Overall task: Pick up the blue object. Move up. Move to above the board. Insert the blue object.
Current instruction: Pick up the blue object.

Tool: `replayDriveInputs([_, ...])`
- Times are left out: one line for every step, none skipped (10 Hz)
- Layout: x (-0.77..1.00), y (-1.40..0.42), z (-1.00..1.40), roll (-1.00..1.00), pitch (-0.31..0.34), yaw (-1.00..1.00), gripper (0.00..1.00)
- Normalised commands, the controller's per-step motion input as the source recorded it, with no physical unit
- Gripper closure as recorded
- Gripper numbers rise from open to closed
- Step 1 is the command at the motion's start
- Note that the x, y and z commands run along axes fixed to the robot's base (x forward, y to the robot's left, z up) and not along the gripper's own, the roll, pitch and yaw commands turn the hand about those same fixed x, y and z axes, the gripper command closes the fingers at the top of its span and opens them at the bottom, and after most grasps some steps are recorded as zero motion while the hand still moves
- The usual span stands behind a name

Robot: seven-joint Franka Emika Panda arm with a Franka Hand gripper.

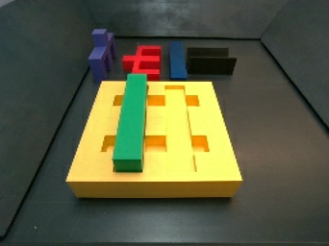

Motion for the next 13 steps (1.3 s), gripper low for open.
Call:
replayDriveInputs([0.00,0.02,0.00,0.00,0.000,0.00,0.00])
replayDriveInputs([0.02,0.00,0.00,0.00,0.000,0.00,0.00])
replayDriveInputs([0.18,-0.07,-0.11,-0.05,-0.031,-0.04,0.00])
replayDriveInputs([0.31,-0.18,-0.31,-0.03,-0.031,-0.05,0.00])
replayDriveInputs([0.37,-0.18,-0.43,-0.02,-0.014,-0.01,0.00])
replayDriveInputs([0.40,-0.17,-0.51,-0.01,-0.021,0.00,0.00])
replayDriveInputs([0.43,-0.14,-0.55,-0.01,-0.006,0.00,0.00])
replayDriveInputs([0.42,-0.16,-0.57,-0.02,-0.014,0.00,0.00])
replayDriveInputs([0.47,-0.19,-0.56,-0.02,-0.011,0.00,0.00])
replayDriveInputs([0.47,-0.17,-0.57,-0.02,-0.016,0.00,0.00])
replayDriveInputs([0.35,-0.12,-0.55,-0.01,-0.059,0.00,0.00])
replayDriveInputs([0.31,-0.15,-0.48,0.00,-0.066,0.03,0.00])
replayDriveInputs([0.33,-0.19,-0.45,0.00,-0.060,0.06,0.00])
